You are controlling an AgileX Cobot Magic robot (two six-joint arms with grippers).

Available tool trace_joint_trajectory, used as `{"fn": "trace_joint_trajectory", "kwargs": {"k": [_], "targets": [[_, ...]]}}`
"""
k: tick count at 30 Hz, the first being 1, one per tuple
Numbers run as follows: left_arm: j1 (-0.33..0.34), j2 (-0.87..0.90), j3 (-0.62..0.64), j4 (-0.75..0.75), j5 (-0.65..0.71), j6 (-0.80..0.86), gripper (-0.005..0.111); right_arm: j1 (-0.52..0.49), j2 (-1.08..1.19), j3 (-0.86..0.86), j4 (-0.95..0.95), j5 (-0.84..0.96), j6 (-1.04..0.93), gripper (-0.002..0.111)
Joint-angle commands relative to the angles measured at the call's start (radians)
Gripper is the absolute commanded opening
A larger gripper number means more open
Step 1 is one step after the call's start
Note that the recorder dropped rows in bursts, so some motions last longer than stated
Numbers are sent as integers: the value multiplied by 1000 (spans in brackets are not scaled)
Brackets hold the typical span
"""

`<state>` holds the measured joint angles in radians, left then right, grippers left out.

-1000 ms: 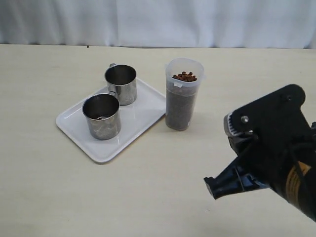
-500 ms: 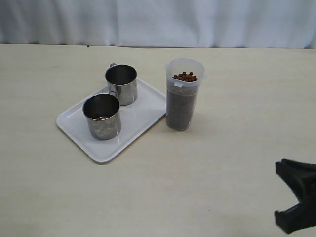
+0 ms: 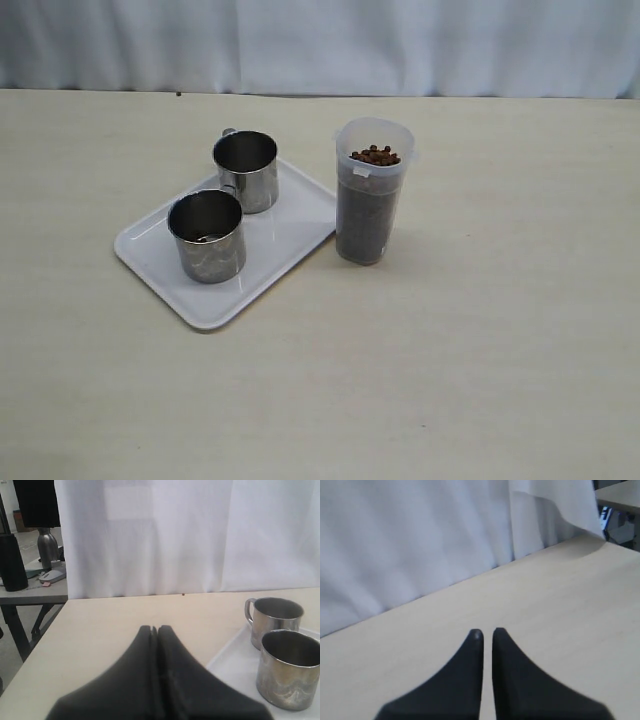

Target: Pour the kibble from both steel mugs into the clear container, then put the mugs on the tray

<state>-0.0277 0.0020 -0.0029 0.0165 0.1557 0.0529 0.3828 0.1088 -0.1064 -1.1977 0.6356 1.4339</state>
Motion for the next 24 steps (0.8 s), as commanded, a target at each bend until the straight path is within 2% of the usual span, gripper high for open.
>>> {"fn": "trace_joint_trajectory", "kwargs": {"k": [1,5,14,24], "targets": [[-8,-2,3,-2,-11,-1,0,-60,-50,4,-14,-3,-4,5],[-8,-2,3,-2,-11,-1,0,-86,-90,4,-14,-7,-4,5],[-8,-2,3,-2,-13,-1,0,-229,-109,4,-13,1,-4,5],[-8,-2,3,-2,-13,-1,0,-234,-109,6,-11,1,-4,5]]}}
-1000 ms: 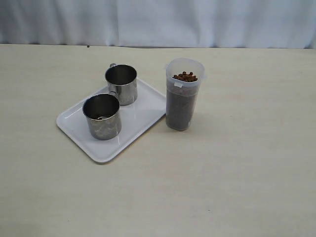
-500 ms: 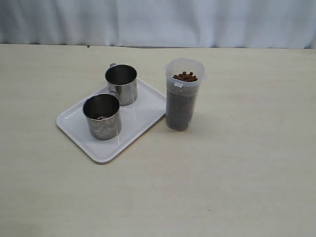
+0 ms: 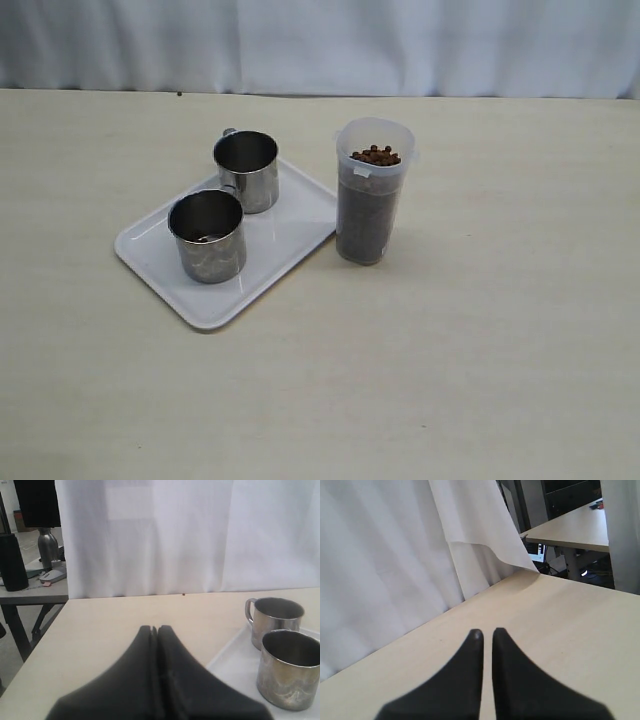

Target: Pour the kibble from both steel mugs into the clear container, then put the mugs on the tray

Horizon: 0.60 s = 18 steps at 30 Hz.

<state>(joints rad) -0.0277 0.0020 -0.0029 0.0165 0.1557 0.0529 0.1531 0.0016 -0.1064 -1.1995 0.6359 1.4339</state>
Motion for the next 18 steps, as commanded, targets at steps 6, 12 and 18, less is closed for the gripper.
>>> {"fn": "trace_joint_trajectory", "kwargs": {"k": [6,12,18], "targets": [[-8,-2,3,-2,-13,-1,0,27,-2,4,273,-1,-9,5],[-8,-2,3,-2,-13,-1,0,27,-2,48,701,-81,-401,5],[-8,-2,3,-2,-13,-1,0,27,-2,106,1154,-349,-1388,5]]}}
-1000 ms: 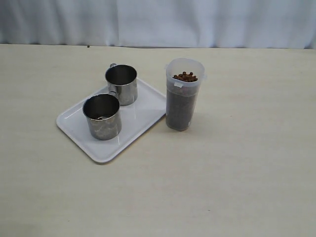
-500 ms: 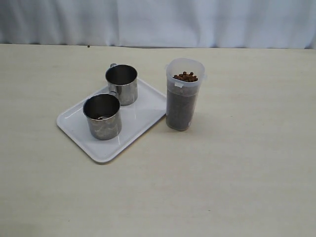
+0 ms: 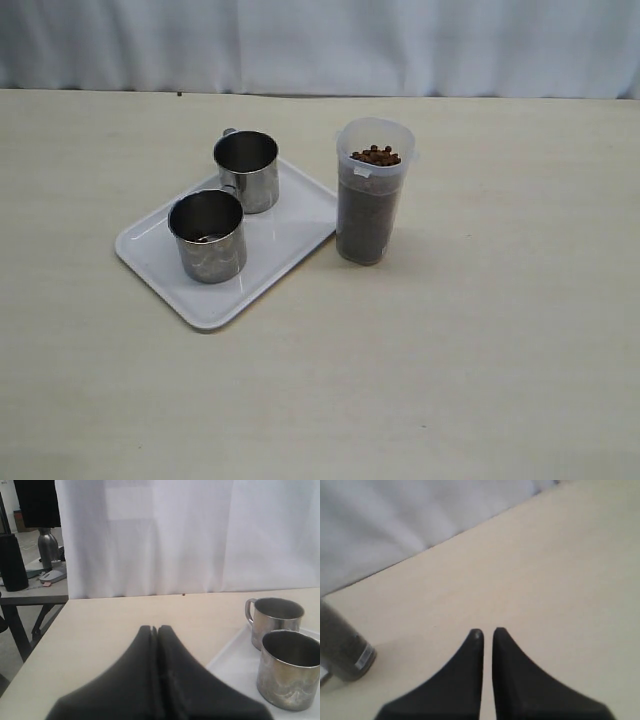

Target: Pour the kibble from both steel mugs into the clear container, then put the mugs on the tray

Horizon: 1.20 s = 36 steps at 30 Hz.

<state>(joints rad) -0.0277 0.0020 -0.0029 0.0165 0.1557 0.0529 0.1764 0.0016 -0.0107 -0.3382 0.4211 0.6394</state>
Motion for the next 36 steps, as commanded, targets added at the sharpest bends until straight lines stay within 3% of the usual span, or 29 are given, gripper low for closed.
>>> {"fn": "trace_joint_trajectory", "kwargs": {"k": [1,4,23,36], "targets": [[-8,-2,3,-2,-13,-1,0,4,-2,11,362,-151,-726,5],[-8,-2,3,-2,-13,-1,0,4,-2,11,417,-158,-892,5],[-8,-2,3,-2,-13,-1,0,-42,-2,11,288,-137,-575,5],[-8,-2,3,-2,-13,-1,0,-34,-2,11,281,-137,-570,5]]}}
